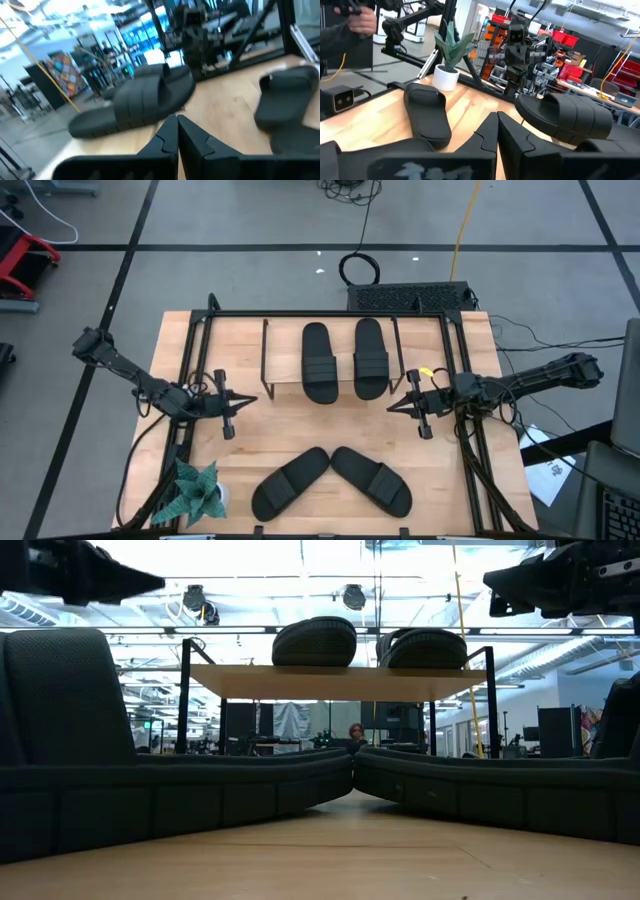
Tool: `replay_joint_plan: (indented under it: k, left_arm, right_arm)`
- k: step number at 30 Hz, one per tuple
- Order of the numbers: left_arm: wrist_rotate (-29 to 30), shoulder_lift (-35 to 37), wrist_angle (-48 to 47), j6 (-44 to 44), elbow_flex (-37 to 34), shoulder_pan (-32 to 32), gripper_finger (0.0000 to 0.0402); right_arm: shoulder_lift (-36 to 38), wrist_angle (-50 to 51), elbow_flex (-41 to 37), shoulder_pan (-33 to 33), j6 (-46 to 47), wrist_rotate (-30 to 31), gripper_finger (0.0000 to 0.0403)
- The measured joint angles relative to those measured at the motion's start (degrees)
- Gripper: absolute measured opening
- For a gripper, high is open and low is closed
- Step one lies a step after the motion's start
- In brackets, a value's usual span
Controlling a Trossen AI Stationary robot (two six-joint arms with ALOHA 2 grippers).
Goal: Pick and place slides into the shelf
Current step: Put the right black slide under the shelf
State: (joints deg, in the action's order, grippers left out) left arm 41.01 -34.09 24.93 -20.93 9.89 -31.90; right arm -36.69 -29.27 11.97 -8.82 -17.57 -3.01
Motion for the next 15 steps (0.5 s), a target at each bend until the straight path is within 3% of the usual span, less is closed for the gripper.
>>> replay_joint_plan:
  k: [9,15]
  left_arm:
    - [0.05,0.0,3.26,-9.05,0.0,0.0,0.0017]
    - [0.03,-0.02,3.18,-8.74,0.0,0.0,0.0002]
  right_arm:
    - [-0.97,1.3,0.0,-0.05,2.54,-1.85,0.0]
    - [-2.75,-0.03,0.0,-0.82,-1.64,-2.95,0.0]
